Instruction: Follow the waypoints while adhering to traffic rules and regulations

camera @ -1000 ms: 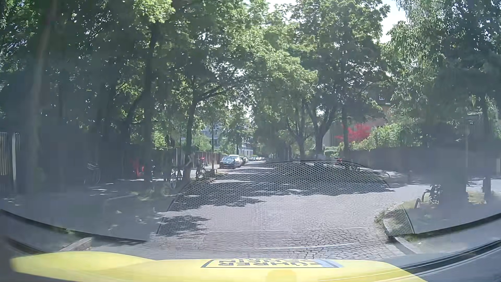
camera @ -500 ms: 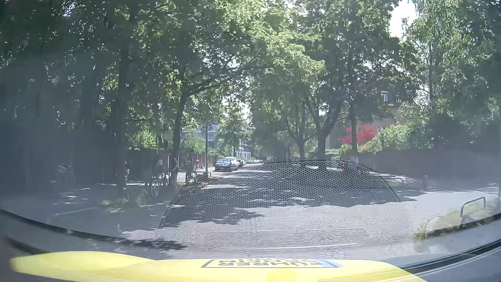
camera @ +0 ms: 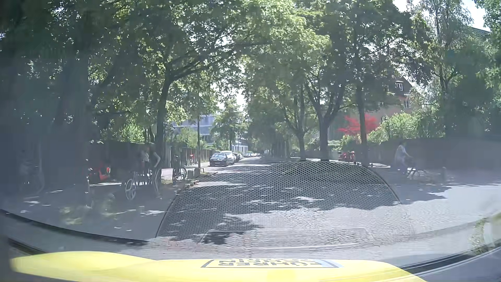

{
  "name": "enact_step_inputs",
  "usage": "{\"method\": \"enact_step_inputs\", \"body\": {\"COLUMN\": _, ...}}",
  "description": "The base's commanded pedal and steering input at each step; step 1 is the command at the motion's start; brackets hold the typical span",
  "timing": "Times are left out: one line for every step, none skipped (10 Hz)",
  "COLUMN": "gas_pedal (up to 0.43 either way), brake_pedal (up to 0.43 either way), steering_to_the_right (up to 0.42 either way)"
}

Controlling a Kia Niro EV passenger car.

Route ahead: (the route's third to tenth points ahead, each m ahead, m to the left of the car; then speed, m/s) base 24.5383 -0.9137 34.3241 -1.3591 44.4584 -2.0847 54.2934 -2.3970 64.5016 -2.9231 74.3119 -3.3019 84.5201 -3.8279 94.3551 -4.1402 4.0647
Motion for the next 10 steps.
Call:
{"method": "enact_step_inputs", "body": {"gas_pedal": 0.008, "brake_pedal": 0.0, "steering_to_the_right": 0.011}}
{"method": "enact_step_inputs", "body": {"gas_pedal": 0.02, "brake_pedal": 0.0, "steering_to_the_right": 0.011}}
{"method": "enact_step_inputs", "body": {"gas_pedal": 0.039, "brake_pedal": 0.0, "steering_to_the_right": 0.011}}
{"method": "enact_step_inputs", "body": {"gas_pedal": 0.059, "brake_pedal": 0.0, "steering_to_the_right": 0.011}}
{"method": "enact_step_inputs", "body": {"gas_pedal": 0.098, "brake_pedal": 0.0, "steering_to_the_right": 0.011}}
{"method": "enact_step_inputs", "body": {"gas_pedal": 0.11, "brake_pedal": 0.0, "steering_to_the_right": 0.01}}
{"method": "enact_step_inputs", "body": {"gas_pedal": 0.118, "brake_pedal": 0.0, "steering_to_the_right": 0.01}}
{"method": "enact_step_inputs", "body": {"gas_pedal": 0.13, "brake_pedal": 0.0, "steering_to_the_right": 0.01}}
{"method": "enact_step_inputs", "body": {"gas_pedal": 0.13, "brake_pedal": 0.0, "steering_to_the_right": 0.01}}
{"method": "enact_step_inputs", "body": {"gas_pedal": 0.13, "brake_pedal": 0.0, "steering_to_the_right": 0.01}}
